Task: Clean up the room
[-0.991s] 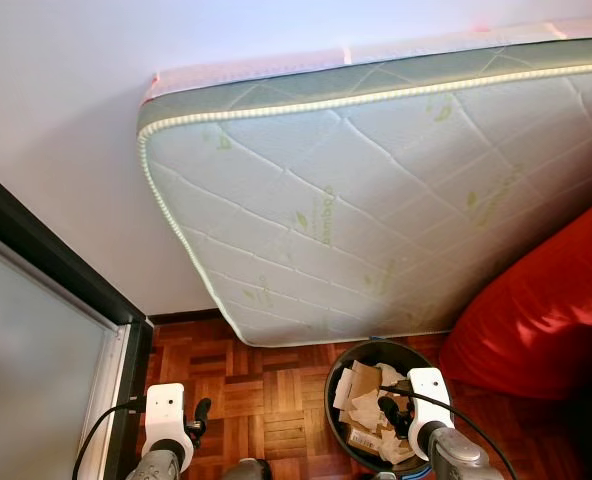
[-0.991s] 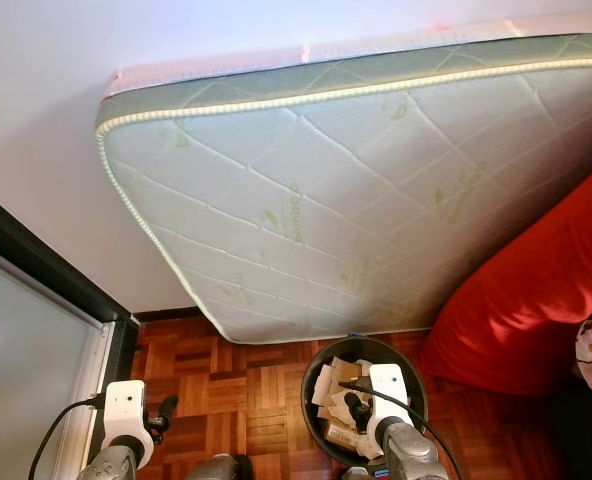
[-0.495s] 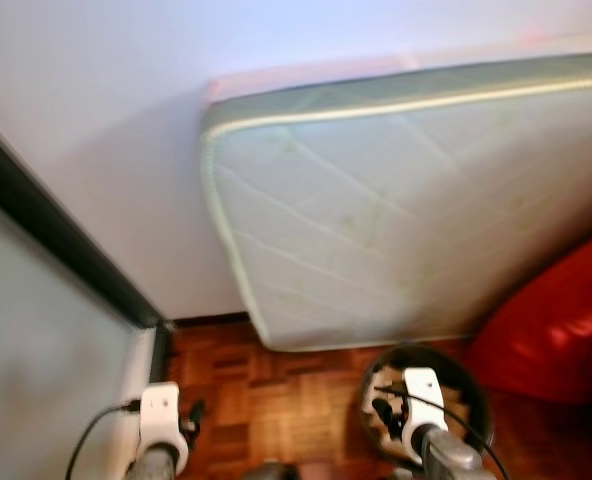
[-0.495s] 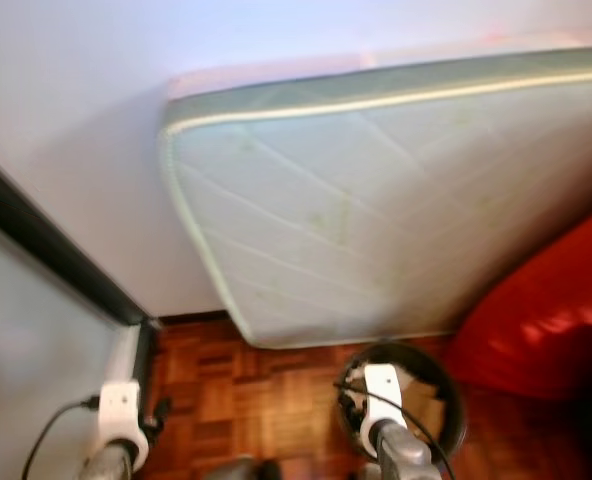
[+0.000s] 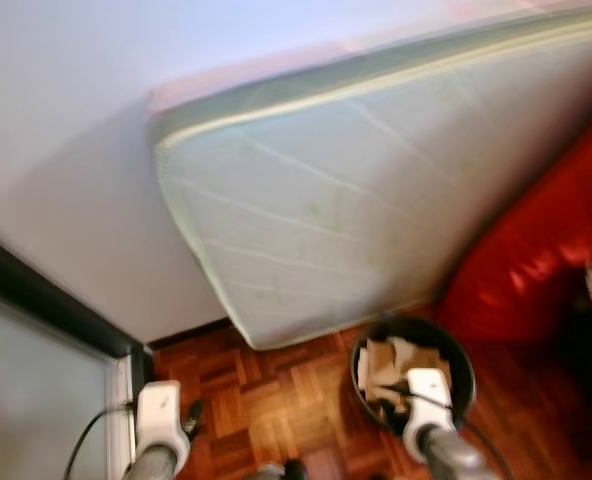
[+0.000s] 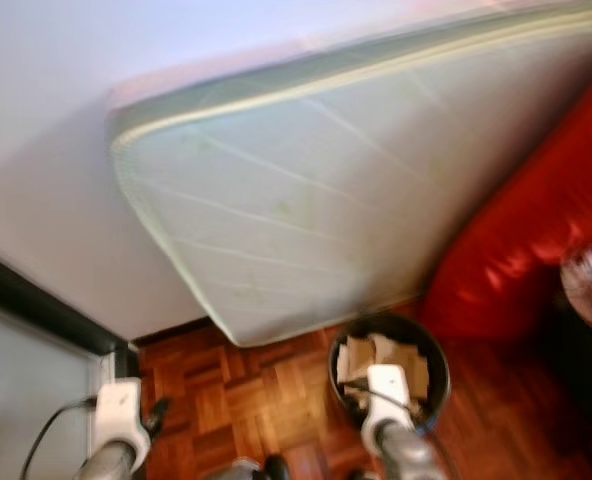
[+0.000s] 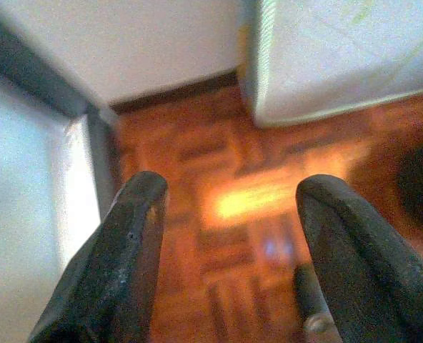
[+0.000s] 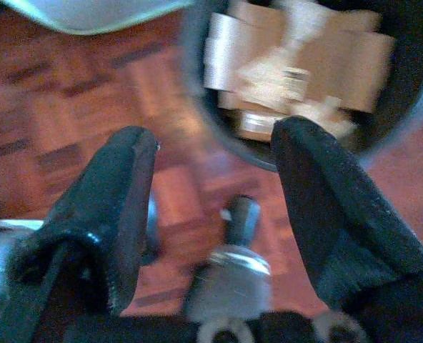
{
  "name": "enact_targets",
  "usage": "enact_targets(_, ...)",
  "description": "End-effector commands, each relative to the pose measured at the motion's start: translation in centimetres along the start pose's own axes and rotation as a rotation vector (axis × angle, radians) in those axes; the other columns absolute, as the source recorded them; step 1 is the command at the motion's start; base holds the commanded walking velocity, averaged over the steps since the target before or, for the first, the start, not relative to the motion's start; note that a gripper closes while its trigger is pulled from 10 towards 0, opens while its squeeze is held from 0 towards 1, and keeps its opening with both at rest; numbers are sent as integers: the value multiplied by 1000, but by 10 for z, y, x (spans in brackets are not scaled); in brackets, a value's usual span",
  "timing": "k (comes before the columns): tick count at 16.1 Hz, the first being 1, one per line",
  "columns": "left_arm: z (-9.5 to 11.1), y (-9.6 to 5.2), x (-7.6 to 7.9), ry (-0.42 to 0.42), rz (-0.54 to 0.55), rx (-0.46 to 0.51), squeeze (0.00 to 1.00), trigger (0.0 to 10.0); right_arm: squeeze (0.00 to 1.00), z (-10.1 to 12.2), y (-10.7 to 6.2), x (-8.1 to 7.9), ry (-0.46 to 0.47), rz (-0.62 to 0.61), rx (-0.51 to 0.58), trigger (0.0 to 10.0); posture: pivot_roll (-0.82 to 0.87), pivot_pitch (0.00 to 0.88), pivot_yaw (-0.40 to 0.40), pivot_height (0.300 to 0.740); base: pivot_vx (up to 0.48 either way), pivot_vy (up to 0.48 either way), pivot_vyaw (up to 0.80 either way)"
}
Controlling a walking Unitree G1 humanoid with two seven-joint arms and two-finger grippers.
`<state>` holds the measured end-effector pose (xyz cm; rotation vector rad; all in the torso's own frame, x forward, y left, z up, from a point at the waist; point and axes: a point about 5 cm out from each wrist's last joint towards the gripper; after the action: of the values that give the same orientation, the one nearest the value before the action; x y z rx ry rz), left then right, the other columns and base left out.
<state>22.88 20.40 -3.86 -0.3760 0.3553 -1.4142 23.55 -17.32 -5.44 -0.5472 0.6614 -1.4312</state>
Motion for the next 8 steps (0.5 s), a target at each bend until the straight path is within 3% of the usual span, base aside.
enact_targets(1,-18,-9,-5,17,13,-66,0,10000,0,-8,-1,-2,20,-5,-28,10000,76,214,72,740,0,0,-719)
enact_targets(6,-18,-8,-2,18,2,-75,0,10000,0,-6,-1,0,23,-23,-22,10000,77,221,70,740,0,0,-719)
enact_targets(8,-18,-6,-2,-23,14,-99,0,10000,0,-5,-1,0,28,-18,-15,10000,73,222,72,740,0,0,-706)
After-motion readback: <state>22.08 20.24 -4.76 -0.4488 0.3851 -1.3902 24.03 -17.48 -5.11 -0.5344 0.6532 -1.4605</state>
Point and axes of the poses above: a point about 5 cm out from each wrist's last joint towards the gripper, its own y axis pointing out of the wrist towards the gripper, its own z axis along the axis of the wrist's last joint, x = y × z
